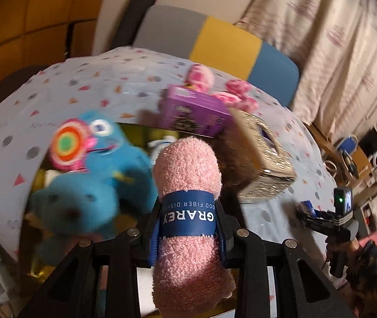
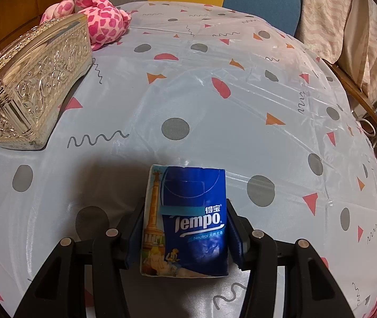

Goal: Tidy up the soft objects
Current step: 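Lower the towel roll onto the gold tray with left while right holds the Tempo pack, then lower the Tempo pack onto the gold tray and open the right gripper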

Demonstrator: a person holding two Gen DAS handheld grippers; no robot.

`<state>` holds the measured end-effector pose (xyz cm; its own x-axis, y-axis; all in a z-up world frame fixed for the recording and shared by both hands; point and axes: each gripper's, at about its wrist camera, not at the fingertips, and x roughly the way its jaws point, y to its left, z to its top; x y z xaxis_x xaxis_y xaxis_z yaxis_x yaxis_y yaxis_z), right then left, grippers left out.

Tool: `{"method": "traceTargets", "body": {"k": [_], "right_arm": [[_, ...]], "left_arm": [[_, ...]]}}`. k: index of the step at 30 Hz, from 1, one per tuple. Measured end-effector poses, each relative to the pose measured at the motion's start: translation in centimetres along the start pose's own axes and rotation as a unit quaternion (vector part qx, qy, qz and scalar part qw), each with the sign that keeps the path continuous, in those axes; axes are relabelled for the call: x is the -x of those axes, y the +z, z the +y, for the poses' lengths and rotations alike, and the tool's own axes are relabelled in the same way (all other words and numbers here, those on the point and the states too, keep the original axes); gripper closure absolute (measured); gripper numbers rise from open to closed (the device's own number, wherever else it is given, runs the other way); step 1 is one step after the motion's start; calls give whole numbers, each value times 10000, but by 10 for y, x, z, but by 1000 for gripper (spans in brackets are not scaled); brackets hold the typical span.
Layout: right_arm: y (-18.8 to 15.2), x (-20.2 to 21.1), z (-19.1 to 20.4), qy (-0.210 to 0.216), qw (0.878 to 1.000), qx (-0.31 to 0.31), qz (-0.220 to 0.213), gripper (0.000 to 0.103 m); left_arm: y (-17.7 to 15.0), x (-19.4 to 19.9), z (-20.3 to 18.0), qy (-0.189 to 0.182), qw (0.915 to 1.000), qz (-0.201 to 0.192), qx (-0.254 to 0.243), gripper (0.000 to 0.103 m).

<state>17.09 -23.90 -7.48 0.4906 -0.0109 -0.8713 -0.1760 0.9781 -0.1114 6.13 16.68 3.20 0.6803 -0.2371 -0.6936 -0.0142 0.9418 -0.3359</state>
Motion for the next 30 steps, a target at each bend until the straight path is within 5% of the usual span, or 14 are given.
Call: {"method": "traceTargets", "body": {"k": [5, 8, 21, 25, 30], "right_arm": [[0, 0, 1, -19, 10000, 15, 6, 50], [0, 1, 2, -42, 10000, 0, 20, 50], [2, 14, 9, -181, 9976, -424, 520, 51], [2, 53, 34, 270, 9985, -465, 126, 51], [2, 106, 112, 1098, 9928, 97, -468, 51]], "left_arm": [[-6, -5, 20, 1, 9997, 112, 216, 64], [-12, -16, 18, 123, 9996, 116, 227, 42], [-10, 0, 21, 781, 9962, -366, -151, 28], [-13, 4, 17, 998, 9937, -448, -230, 26], [-14, 7, 16, 1206, 9914, -483, -174, 14]]}}
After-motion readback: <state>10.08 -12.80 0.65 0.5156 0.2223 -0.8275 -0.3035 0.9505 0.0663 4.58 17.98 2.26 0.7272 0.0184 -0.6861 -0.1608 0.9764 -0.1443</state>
